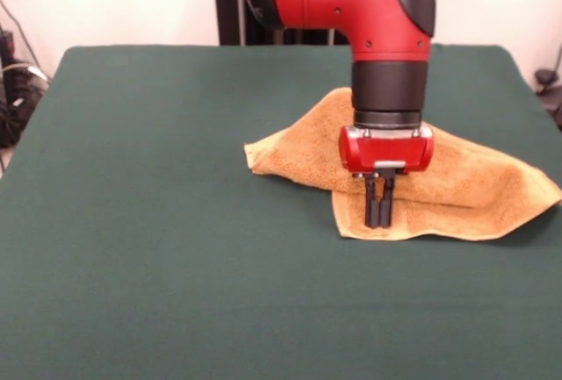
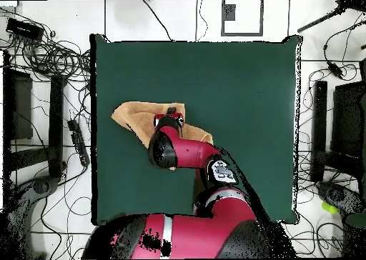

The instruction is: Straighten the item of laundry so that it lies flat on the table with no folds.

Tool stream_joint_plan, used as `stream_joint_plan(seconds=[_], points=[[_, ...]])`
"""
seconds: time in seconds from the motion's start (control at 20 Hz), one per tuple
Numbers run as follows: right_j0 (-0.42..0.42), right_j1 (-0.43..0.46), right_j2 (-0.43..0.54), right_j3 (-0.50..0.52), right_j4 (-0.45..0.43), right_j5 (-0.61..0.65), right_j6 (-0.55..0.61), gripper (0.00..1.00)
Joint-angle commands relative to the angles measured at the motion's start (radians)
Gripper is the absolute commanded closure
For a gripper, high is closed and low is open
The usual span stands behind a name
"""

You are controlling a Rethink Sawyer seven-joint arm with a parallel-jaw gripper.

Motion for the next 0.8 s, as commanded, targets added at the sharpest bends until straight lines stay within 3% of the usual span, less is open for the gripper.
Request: stream_joint_plan(seconds=[0.05,0.35,0.6,0.8], points=[[0.023,0.176,-0.029,-0.135,0.07,0.205,0.092,1.0],[0.136,0.201,-0.238,-0.196,0.109,0.283,0.06,1.0],[0.173,0.21,-0.37,-0.249,0.027,0.298,0.005,1.0],[0.131,0.173,-0.367,-0.257,-0.07,0.288,-0.028,1.0]])
